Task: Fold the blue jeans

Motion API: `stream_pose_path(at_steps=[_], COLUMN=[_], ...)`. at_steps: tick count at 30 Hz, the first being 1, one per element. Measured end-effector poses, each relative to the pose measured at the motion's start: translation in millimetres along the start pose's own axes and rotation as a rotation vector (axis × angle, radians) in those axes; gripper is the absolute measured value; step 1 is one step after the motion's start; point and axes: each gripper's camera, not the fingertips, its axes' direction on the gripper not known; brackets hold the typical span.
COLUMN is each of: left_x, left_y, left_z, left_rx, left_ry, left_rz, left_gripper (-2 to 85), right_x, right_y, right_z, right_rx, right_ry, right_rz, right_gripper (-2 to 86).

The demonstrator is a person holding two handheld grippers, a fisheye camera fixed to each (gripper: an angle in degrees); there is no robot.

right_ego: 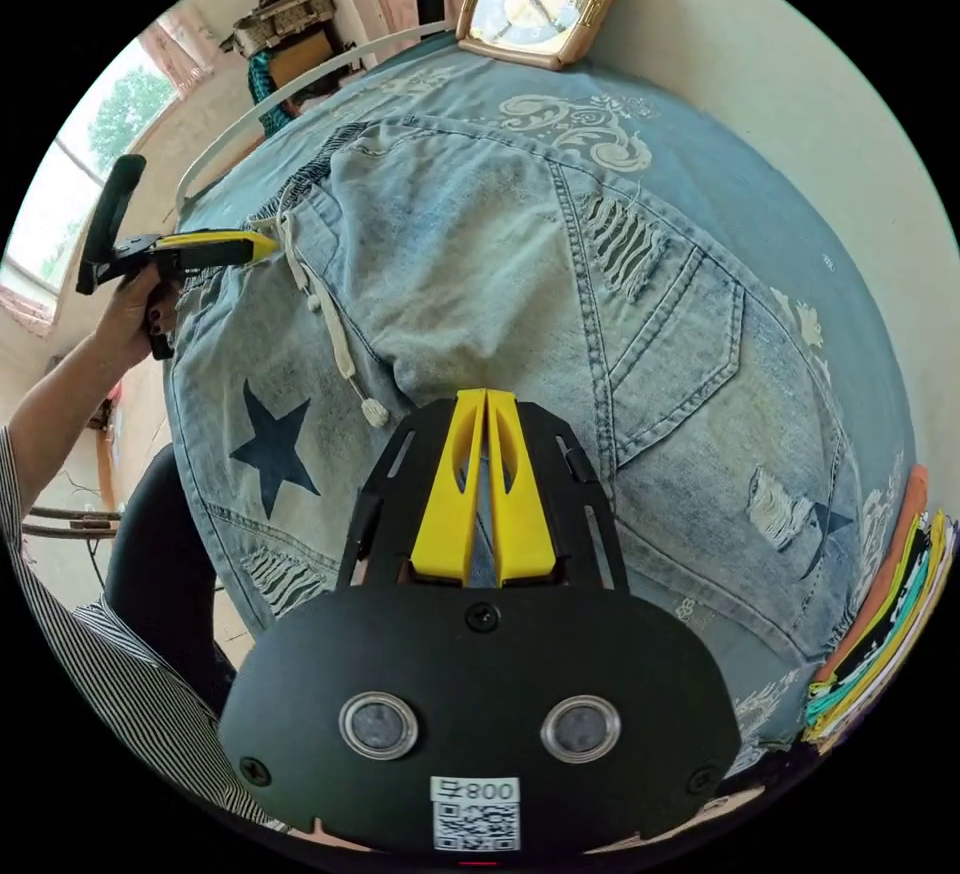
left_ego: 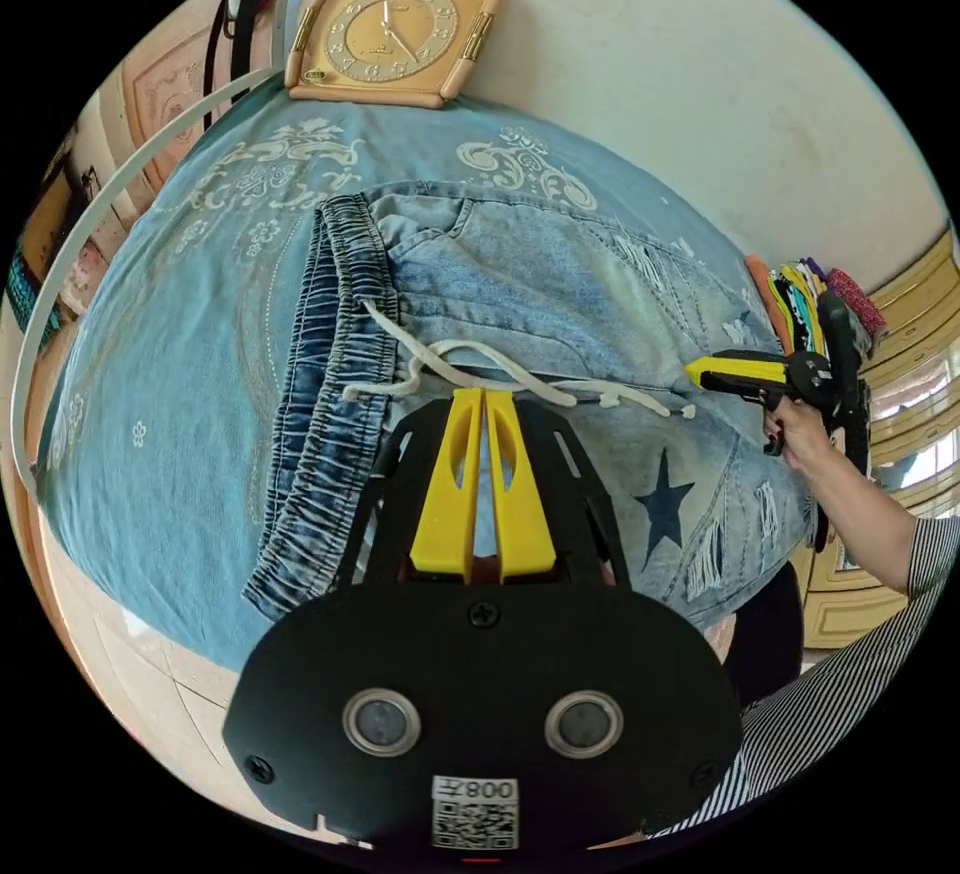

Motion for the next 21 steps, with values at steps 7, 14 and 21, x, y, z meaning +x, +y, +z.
stream_pose_path(at_steps=[7, 14, 21], left_x=[-40.6, -65.5, -104.0], left_y=[69.5, 109.8, 151.0], left_z=[-12.5, -43.0, -12.6], left_rx=[-0.069, 0.034, -0.038], left_ry=[-0.152, -0.08, 0.182], left_rz=[-0.123, -0.245, -0.483], left_gripper=[0.4, 3.3, 7.2], right_x=[-55.0, -112.4, -181.7], right_y=[44.0, 71.4, 106.4], right_z=[-18.3, 0.1, 0.9], right_rx=[0.041, -0.062, -0.065], right_ry=[-0.02, -0.044, -0.138], right_rz=[-0.011, -0.009, -0.125], right_gripper=[0.2, 0.3, 1.2])
